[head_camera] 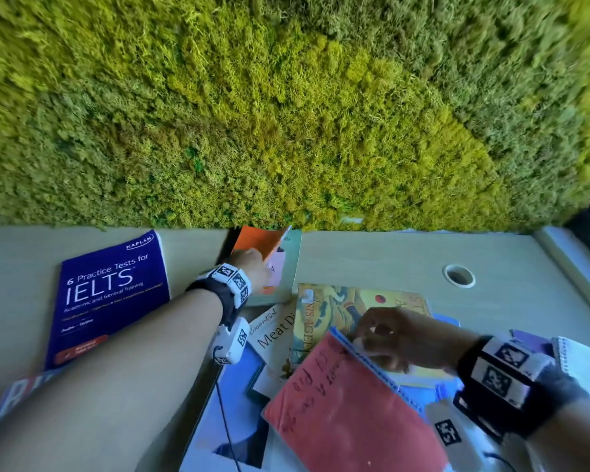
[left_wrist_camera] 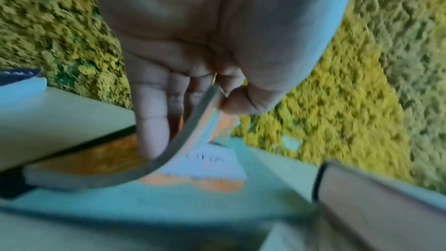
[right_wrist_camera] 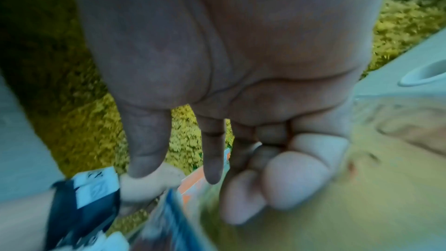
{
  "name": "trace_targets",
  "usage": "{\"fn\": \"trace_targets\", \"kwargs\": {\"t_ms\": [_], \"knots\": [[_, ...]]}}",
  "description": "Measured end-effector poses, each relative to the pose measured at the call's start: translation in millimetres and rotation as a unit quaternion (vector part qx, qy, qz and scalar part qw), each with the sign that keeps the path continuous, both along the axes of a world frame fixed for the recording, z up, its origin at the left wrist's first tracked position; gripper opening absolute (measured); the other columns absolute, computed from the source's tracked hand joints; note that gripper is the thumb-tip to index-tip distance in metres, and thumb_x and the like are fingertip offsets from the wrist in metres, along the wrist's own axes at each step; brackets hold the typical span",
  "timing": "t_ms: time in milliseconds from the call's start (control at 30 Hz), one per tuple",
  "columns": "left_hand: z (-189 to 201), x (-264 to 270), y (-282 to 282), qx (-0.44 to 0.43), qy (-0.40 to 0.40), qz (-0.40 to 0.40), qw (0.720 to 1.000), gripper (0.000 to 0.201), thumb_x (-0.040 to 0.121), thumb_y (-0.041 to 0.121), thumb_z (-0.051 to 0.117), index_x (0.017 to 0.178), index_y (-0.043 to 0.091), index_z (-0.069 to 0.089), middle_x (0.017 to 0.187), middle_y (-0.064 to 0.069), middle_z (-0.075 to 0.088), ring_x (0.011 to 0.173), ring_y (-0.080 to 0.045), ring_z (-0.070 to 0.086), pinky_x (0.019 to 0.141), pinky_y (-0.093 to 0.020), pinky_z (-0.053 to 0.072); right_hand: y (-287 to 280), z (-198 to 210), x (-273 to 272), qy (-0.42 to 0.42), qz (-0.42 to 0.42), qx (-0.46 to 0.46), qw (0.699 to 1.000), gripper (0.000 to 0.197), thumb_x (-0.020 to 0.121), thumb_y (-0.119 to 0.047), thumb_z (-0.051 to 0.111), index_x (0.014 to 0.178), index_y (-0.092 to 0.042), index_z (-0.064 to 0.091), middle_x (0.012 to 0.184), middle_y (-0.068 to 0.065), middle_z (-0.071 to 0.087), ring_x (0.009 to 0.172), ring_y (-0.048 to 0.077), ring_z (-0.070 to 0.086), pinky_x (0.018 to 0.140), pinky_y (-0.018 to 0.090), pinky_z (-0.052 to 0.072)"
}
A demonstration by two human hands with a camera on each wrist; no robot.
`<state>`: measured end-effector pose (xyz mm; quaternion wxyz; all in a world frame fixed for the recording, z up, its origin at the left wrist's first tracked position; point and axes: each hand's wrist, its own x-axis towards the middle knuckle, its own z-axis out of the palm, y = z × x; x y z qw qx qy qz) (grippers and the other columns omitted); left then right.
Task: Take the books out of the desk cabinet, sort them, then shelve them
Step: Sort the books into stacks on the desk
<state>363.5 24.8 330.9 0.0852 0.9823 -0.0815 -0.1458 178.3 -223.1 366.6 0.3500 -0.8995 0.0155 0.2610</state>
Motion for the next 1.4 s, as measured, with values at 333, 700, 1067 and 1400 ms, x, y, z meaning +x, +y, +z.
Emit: {"fn": "trace_targets", "kwargs": {"t_ms": [333, 700, 1067, 1400], "knots": [[88, -33, 72, -0.375, -0.166, -0.071, 0.909, 0.048, 0.089, -0.009, 0.064, 0.083, 0.038, 0.071, 0.125, -0.004, 0.058, 0.109, 0.000, 0.056, 0.093, -0.005, 0.040, 19, 32, 81, 0.097, -0.249, 0.465, 0.844, 0.054, 0.096, -0.064, 0.046, 0.133, -0.026, 0.050, 0.127, 0.014, 0.072, 0.086, 0.027, 0.076, 0.060, 0.035, 0.062], [33, 13, 87, -0.630, 0.022, 0.070, 0.773, 0.034, 0.094, 0.005, 0.057, 0.119, 0.027, 0.066, 0.128, 0.007, 0.067, 0.112, -0.018, 0.066, 0.089, -0.032, 0.058, 111, 2, 92, 0.107, -0.197, 0.457, 0.861, 0.040, 0.095, -0.016, 0.067, 0.133, -0.006, 0.061, 0.128, 0.017, 0.072, 0.116, 0.035, 0.070, 0.102, 0.052, 0.054], [2, 28, 125, -0.667, 0.092, 0.251, 0.695, 0.050, 0.098, 0.027, 0.049, 0.146, 0.037, 0.045, 0.131, -0.019, 0.066, 0.102, -0.033, 0.068, 0.091, -0.054, 0.049, 146, -10, 155, 0.013, -0.257, 0.299, 0.919, 0.035, 0.094, -0.037, 0.067, 0.113, -0.007, 0.067, 0.112, 0.018, 0.076, 0.104, 0.039, 0.073, 0.093, 0.060, 0.058], [-60, -11, 95, -0.114, 0.097, -0.050, 0.987, 0.068, 0.086, 0.043, 0.068, 0.149, 0.047, 0.041, 0.170, -0.004, 0.006, 0.156, -0.026, 0.012, 0.124, -0.046, 0.024, 141, -17, 150, -0.015, 0.060, -0.203, 0.977, 0.046, 0.100, -0.052, 0.052, 0.126, -0.016, 0.067, 0.126, 0.010, 0.067, 0.114, 0.030, 0.063, 0.091, 0.035, 0.050]]}}
